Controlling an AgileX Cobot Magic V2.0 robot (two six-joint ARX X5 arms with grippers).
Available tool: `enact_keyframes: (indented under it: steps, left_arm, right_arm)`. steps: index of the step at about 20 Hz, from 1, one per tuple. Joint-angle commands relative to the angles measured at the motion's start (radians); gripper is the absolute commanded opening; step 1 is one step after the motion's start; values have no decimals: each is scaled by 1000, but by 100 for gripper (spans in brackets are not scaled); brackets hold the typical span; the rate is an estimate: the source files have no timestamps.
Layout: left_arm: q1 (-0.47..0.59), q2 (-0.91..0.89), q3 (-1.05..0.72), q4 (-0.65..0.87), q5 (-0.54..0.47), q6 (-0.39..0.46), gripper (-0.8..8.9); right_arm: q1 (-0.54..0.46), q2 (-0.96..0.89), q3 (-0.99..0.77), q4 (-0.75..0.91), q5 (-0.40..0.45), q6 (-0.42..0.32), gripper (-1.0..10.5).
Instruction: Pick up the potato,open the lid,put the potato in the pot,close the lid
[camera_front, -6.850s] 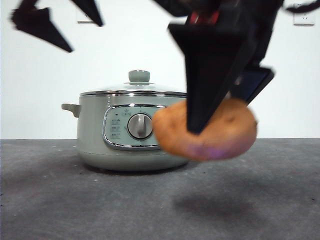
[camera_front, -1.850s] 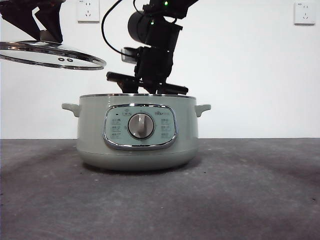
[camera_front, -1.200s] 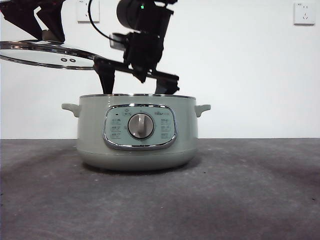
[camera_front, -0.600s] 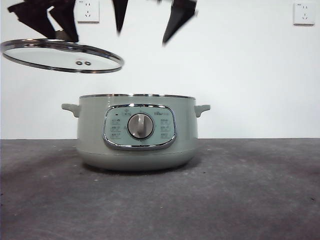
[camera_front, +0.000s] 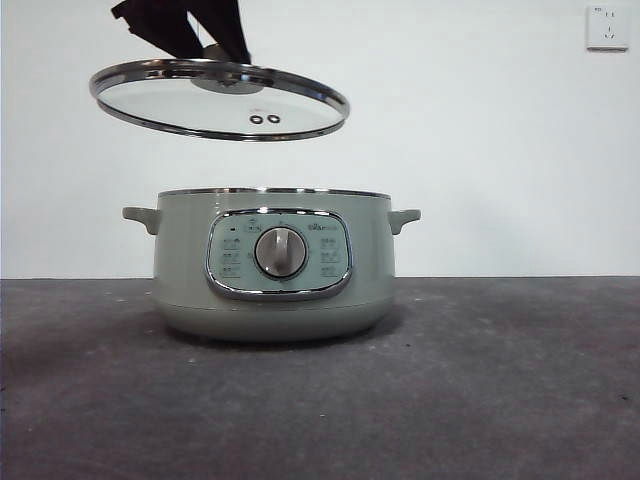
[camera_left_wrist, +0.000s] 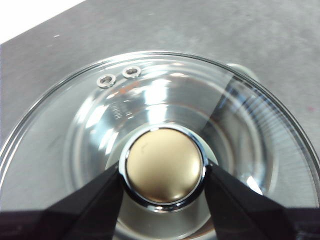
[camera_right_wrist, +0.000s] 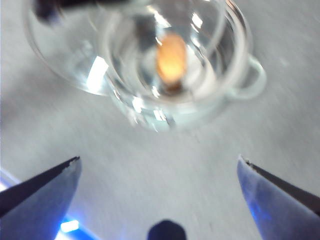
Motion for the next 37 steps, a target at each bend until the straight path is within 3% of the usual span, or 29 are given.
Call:
enact_keyframes:
  steps: [1,16,22,32,37]
  left_arm:
    - [-15,12,8,35,5,-15,-13]
    - [-48,188,8,69,5,-49,-12]
    - [-48,236,8,114,5,-35,-13]
    - [-48,298,8,128,5,89,-13]
    - [-47,298,8,120,13,82,35]
  right_arm:
    - [1,-87,-112,-25,4,10,689]
    - [1,-569,-603,-25,41,223,689]
    - [1,-648,-649,-25,51,249,689]
    - [1,-687,-653,-25,68,255,689]
    - [1,-686,-653,-25,76,255,689]
